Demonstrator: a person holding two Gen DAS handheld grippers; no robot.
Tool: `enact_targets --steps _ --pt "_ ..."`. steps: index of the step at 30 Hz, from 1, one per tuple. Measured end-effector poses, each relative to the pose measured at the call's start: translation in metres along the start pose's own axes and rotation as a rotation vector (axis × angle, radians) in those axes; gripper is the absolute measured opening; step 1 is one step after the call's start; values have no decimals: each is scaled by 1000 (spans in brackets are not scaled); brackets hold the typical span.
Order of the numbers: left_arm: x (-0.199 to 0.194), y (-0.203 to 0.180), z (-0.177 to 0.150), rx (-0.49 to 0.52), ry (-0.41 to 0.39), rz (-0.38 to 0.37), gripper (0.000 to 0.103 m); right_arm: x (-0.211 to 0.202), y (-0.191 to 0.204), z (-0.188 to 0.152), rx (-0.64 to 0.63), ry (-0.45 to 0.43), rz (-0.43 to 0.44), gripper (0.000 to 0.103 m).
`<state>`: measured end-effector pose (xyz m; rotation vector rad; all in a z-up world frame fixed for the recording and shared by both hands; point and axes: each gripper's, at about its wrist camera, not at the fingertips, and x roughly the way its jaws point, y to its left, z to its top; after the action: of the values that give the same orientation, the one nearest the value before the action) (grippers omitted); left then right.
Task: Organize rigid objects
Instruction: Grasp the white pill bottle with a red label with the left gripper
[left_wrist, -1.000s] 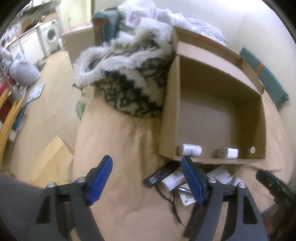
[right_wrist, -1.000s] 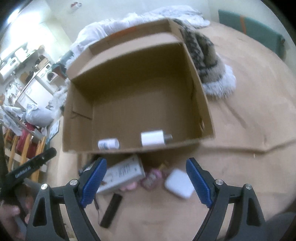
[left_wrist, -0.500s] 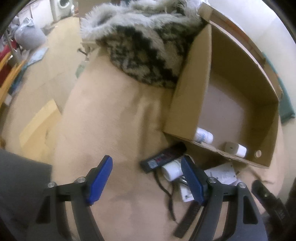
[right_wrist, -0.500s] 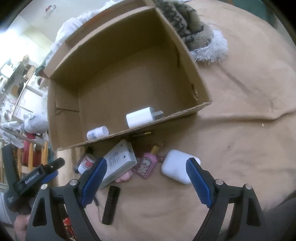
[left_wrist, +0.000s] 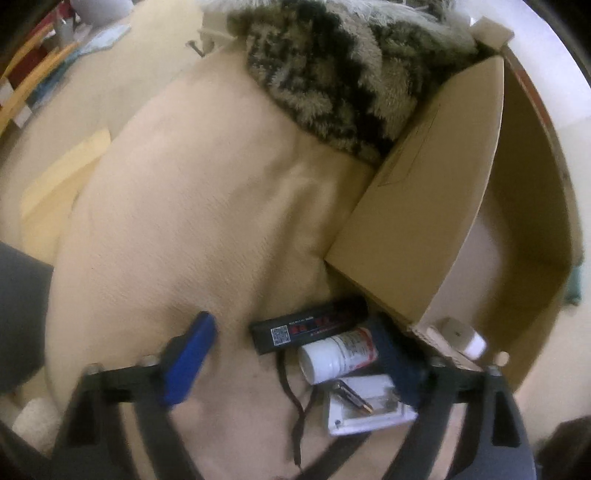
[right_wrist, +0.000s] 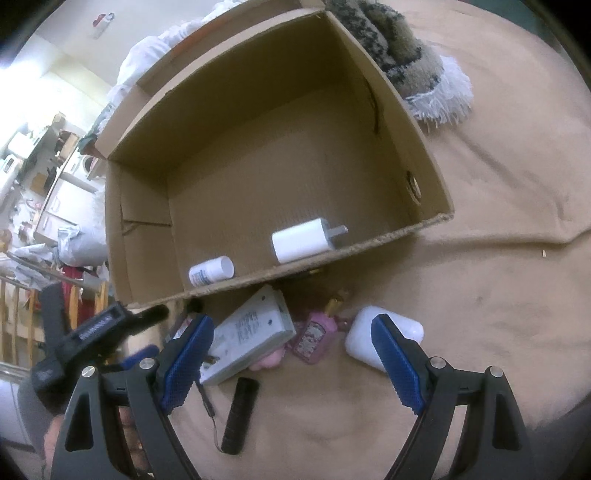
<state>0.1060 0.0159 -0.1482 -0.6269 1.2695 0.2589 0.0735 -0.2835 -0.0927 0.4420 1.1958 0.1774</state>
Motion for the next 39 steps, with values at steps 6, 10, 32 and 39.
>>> enact_targets --steps 6,10,32,39 --pt "16 -10 -9 -3 -40 53 103 2 0 2 1 13 13 93" --pt "15 -15 -11 -11 -94 50 102 4 3 3 1 18 35 93" --pt "21 -36 -30 46 -55 56 49 6 0 4 8 26 32 93" --pt "-12 -19 -15 125 -14 -23 49 5 1 5 -1 20 34 93"
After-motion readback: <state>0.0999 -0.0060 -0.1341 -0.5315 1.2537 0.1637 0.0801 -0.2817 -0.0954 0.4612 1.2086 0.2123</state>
